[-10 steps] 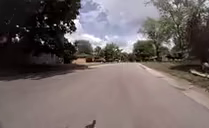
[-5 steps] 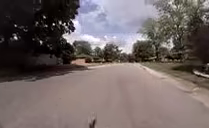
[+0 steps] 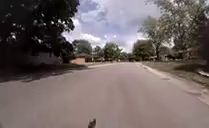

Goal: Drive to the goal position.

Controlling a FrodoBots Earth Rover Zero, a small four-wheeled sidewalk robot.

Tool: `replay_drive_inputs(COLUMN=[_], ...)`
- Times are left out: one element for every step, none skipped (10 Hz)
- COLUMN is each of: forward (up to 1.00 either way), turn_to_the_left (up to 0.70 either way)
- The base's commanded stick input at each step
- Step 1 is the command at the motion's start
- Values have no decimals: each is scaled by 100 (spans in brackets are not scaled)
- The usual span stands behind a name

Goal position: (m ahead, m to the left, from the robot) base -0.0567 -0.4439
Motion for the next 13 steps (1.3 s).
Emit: replay_drive_inputs(forward=[70, 70, 70, 70, 70, 70, 70, 70, 70, 70, 70, 70, 70], turn_to_the_left=[0, 0, 0, 0, 0, 0, 0, 0, 0, 0, 0, 0, 0])
